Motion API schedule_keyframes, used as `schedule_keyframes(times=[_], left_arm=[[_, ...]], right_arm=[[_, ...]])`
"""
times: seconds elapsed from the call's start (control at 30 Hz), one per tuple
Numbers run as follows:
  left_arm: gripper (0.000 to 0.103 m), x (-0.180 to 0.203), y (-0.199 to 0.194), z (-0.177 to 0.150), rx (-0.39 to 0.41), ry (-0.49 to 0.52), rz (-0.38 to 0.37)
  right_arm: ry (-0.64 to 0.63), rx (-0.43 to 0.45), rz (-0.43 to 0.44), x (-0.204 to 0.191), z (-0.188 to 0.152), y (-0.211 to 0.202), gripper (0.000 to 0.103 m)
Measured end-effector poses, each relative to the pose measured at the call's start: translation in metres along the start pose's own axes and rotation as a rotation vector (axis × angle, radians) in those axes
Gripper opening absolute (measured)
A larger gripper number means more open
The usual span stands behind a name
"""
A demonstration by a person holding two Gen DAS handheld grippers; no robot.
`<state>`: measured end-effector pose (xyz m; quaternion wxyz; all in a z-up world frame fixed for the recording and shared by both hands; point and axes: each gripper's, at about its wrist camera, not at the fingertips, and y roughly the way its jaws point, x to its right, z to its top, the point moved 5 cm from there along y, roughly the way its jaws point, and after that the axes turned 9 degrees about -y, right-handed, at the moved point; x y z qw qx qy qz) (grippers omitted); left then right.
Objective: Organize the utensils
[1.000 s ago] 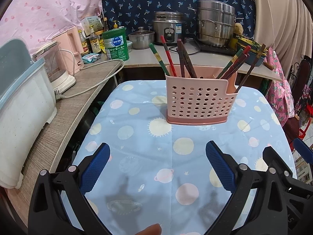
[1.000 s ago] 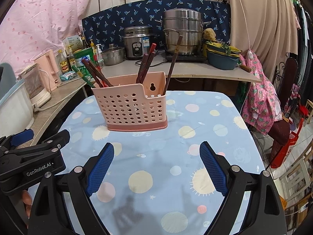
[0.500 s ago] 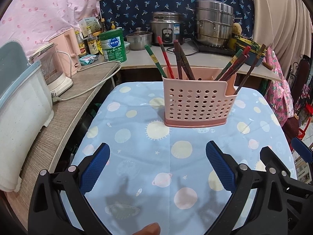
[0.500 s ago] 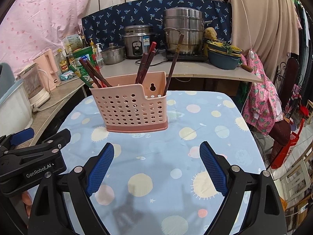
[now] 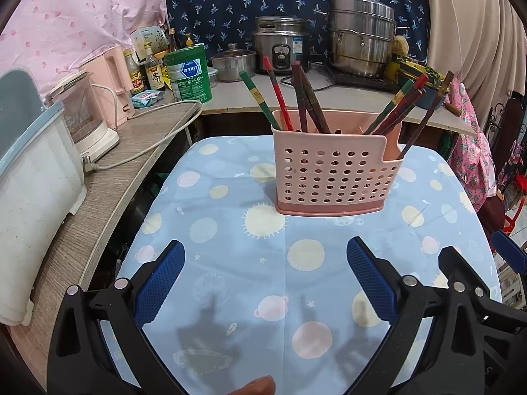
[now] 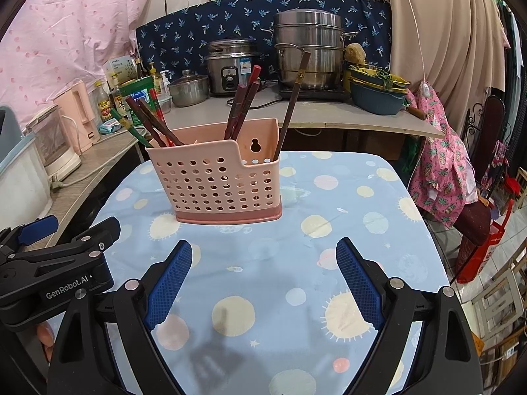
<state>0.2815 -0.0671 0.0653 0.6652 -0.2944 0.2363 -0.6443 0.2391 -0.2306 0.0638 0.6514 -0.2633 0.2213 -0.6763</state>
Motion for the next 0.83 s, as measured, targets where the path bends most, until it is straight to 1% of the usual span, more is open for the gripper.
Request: schedule_keyframes(times=[0.3,0.63,0.83], left_arm=[[0.094,0.001,0.006,0.003,-0.007,-0.002,-0.016],[0.094,0.003,0.012,0.002,-0.019,0.001,-0.007],[0.094,-0.003,0.015,0.004,-0.019,-0.018,-0.001]], right_arm=[[-0.003,-0.002,0.000,0.001,0.000,0.006,0.085],[-0.005,-0.011,-0.004,0.000,0.000,0.014,0.085],[0.002,-0.018,-0.012,0.006,-0.004,0.015,0.085]])
